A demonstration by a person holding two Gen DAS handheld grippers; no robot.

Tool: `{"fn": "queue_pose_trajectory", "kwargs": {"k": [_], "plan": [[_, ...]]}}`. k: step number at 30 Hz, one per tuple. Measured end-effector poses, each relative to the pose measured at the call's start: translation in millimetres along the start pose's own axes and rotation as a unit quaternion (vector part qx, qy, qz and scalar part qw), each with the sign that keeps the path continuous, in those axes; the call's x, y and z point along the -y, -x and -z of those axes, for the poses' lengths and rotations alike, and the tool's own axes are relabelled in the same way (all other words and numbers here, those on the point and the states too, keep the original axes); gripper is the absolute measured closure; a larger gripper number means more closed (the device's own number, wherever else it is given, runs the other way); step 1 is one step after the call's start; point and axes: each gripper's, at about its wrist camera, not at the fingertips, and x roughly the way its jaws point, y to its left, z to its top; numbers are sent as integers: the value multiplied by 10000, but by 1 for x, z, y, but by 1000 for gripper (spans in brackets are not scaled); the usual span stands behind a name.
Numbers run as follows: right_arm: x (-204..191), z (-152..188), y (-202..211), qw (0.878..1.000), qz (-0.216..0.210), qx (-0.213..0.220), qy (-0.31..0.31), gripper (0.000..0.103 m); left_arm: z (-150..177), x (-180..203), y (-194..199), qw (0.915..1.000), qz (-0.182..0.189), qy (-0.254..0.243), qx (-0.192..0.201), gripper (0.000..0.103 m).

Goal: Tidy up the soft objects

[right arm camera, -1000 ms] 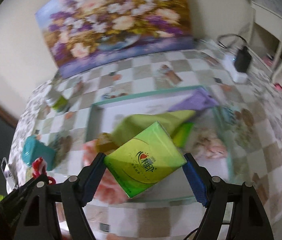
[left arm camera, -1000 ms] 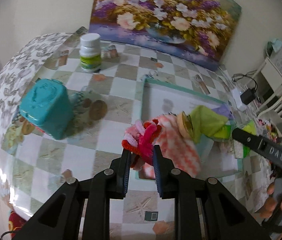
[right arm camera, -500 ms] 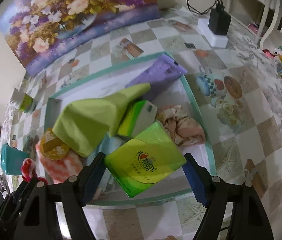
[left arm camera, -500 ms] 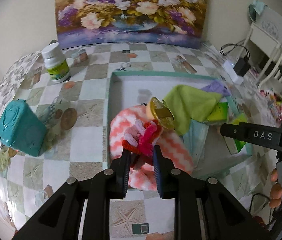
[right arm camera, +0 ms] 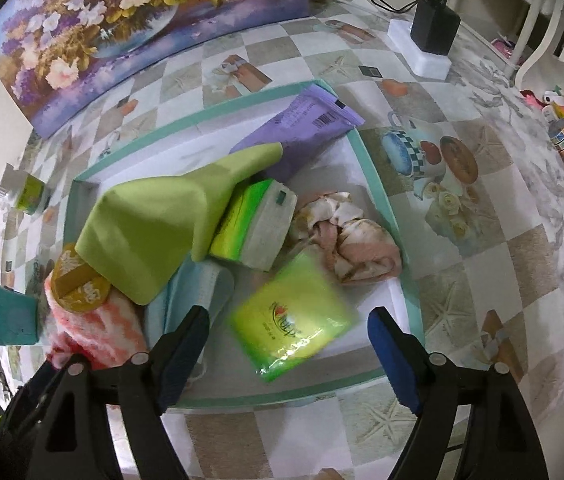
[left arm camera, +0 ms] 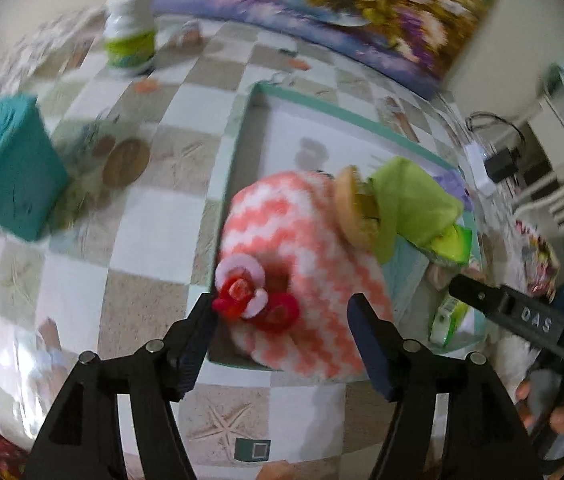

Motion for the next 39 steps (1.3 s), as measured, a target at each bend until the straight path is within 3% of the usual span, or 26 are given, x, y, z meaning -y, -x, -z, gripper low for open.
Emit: {"fn": "queue_pose_trajectory", "kwargs": {"k": [7,11,17,23,31,39], "plan": [[1,-1,0,9999,104,29,11,1,-2,-13,5,9991,126,395,95,19],[2,-1,1,9998,148,99,25,0,-5,-16,11,9985,167,462,256,6],[0,-1,3,9998,150,147,68,0,-9,-14,24,9959,-447,235,754,0],[-11,2,6,9991,247,203,286,0,-10,-14,28,9920,-968,-36,812,0],[-28,12,17,9977,277,342,517,0,-9,-20,46,9764,-1902,-210,1000,0],[-46,32,31,9962,66,498,713,0,3,-18,68,9627,-2411,-395,1161,0]]}}
